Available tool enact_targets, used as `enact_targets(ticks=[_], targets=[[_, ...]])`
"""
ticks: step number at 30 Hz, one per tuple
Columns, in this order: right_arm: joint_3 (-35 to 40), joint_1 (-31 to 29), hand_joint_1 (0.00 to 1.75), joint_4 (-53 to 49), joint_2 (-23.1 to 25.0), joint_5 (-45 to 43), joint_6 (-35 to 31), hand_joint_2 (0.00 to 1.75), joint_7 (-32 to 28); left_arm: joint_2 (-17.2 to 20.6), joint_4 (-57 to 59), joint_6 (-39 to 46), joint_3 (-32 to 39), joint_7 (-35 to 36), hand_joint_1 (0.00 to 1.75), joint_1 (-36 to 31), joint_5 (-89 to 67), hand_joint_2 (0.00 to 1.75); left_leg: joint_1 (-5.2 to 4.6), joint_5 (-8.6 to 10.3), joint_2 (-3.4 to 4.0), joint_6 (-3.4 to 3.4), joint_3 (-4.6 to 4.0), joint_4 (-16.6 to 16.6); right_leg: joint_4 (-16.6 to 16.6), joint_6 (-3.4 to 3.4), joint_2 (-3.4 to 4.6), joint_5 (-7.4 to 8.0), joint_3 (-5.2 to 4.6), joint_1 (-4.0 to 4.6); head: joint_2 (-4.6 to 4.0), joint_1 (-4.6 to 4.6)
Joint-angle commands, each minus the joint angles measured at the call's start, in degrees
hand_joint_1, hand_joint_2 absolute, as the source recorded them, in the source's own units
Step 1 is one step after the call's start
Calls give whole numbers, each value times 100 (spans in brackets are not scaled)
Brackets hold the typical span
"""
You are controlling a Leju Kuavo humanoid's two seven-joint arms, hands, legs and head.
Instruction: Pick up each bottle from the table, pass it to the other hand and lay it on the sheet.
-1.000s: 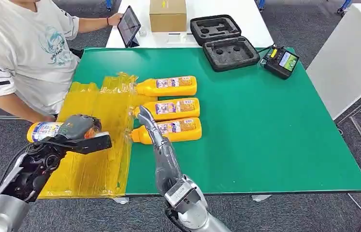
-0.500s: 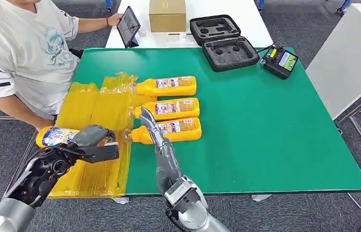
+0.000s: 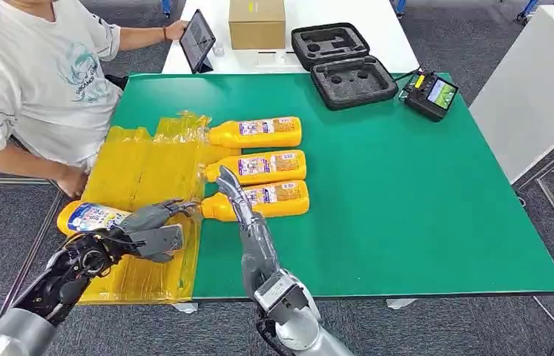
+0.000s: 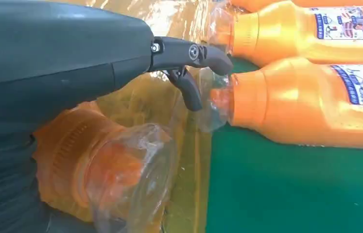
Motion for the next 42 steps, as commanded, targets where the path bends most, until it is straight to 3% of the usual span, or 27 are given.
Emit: enact_targets(ticks=[1,8,9,12,32,35,37,39,40,42], targets=[[-134,-108,0,424,11,-35,-2,0,4,-4,558,-503,-133,64,0,6,527,175,2,-7,4,-5,34,-10,-11,-4,9,-5,32,2,0,0],[-154,-168,0,528,47,-70,-31,0,4,83,484,-958,-211,225,0,23,1198,175,4,-10,-3,-5,38,-9,-9,-6,4,-10,38,3,0,4],[-158,-187,0,581,57,-66,-31,0,4,122,473,-1052,-264,272,0,33,1324,0,2,-5,3,-3,24,-7,-6,-3,5,-4,23,1,0,-2],[-178,-229,0,702,89,-59,-44,0,4,169,483,-1349,-286,324,0,34,1752,0,1,-6,6,-4,27,-8,-8,-3,10,-3,26,0,0,0],[-197,-129,0,705,61,-19,-68,0,4,-87,417,-1025,49,24,0,2,2446,0,1,-2,-3,-2,22,-6,-6,-2,-1,-3,24,0,0,0],[-193,-78,0,708,51,19,-66,0,4,-556,-64,352,549,-434,0,124,2518,0,1,0,-12,-1,19,-6,-6,-1,-10,-4,24,0,0,0],[-146,-62,0,715,47,30,-70,0,19,-845,-603,2264,802,-1147,0,251,1816,0,2,1,-20,0,12,-2,-5,-1,-18,-5,18,1,0,0],[-81,-113,0,768,58,20,-66,0,21,-970,-1079,3465,938,-1438,0,374,1411,0,5,-5,-32,0,17,3,-5,0,-28,-13,29,4,0,2],[-20,-194,0,869,82,-27,-70,0,34,-904,-1561,4942,795,-1535,0,507,879,0,3,-2,-19,0,13,0,-5,-1,-17,-7,20,3,0,2],[41,-290,0,1000,114,-108,-108,0,19,-959,-2401,5646,1058,-1535,0,776,479,0,7,-10,-14,-2,17,5,-3,-2,-8,-11,25,6,0,0]])
